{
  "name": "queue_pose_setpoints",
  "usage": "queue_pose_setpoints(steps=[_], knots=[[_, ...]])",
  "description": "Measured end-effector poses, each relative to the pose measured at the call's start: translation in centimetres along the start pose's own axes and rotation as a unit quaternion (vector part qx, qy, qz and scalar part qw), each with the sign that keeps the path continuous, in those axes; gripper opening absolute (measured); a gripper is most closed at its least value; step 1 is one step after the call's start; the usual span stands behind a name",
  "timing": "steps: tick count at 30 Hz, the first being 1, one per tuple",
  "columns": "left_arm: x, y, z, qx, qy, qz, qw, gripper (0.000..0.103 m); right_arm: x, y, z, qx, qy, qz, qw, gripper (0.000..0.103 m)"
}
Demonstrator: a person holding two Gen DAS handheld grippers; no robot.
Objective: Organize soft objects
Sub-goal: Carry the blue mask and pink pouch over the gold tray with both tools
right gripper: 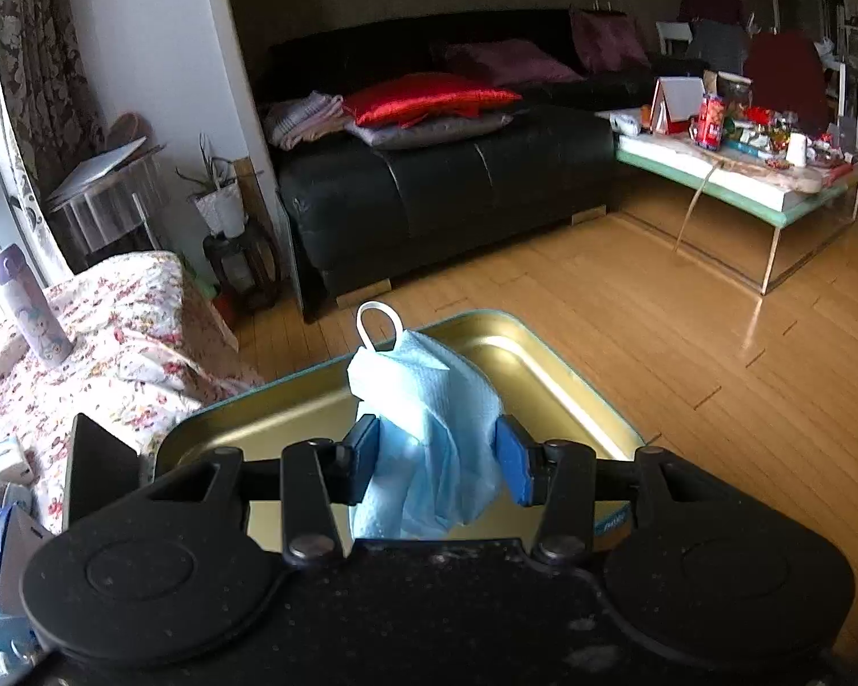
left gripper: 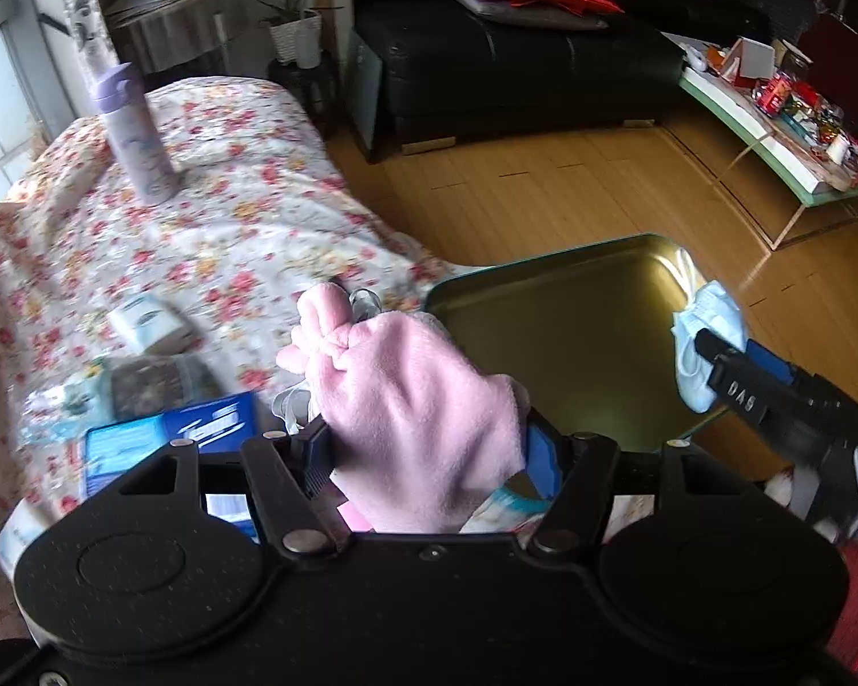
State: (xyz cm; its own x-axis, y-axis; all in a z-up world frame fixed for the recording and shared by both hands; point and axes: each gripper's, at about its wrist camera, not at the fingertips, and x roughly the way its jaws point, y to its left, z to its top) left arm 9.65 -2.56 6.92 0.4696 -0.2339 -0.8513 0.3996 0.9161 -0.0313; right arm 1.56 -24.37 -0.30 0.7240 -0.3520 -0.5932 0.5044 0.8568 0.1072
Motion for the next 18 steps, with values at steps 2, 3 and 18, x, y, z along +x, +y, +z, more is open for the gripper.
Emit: queue_pose_setpoints(steps=[2, 3, 18], knots=[[0.9, -1.1, 0.6, 0.002, 0.004, -0.007, 1.0000, 0.060, 0.1, 0.0, 0.0, 0.000, -0.001, 0.002, 1.000, 0.045], [1.4, -1.5, 0.9, 0.003, 0.006, -0.010, 0.9999, 0.060, 0.2, 0.0, 0.0, 0.000, -0.001, 0.002, 1.000, 0.045], [7.3, -6.5, 2.8, 0.011, 0.048, -0.008, 0.9987, 0.060, 0.8, -0.2, -0.1, 0.025, 0.017, 0.017, 0.999, 0.048]])
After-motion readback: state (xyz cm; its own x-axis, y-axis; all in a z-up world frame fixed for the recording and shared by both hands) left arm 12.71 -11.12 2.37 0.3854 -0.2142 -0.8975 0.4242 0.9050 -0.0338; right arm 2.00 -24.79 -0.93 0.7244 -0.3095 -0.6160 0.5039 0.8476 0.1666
